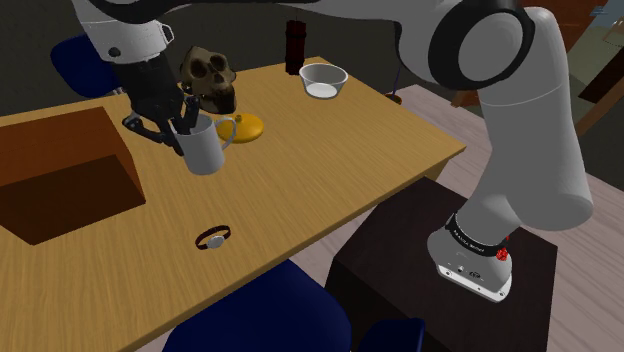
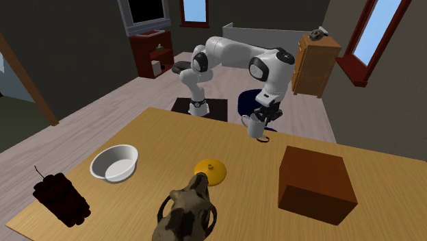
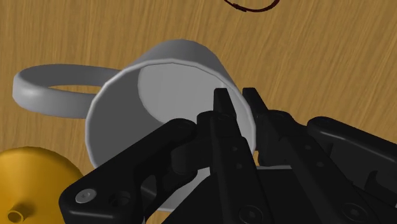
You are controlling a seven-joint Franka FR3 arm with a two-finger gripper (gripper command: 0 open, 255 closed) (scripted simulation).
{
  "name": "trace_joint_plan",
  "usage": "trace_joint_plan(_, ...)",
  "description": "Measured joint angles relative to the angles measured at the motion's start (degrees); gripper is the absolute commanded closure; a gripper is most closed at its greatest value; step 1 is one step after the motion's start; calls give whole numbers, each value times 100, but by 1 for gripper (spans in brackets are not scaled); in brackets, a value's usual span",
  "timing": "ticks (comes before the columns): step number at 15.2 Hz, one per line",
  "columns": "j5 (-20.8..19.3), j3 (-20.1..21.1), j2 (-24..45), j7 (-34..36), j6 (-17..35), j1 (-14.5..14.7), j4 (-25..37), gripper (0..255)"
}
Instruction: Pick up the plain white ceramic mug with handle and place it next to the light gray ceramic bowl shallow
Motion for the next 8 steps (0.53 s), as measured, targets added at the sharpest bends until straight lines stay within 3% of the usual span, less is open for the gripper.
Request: trace_joint_plan(8,-95,-48,413,-13,-931,273,1371,255)
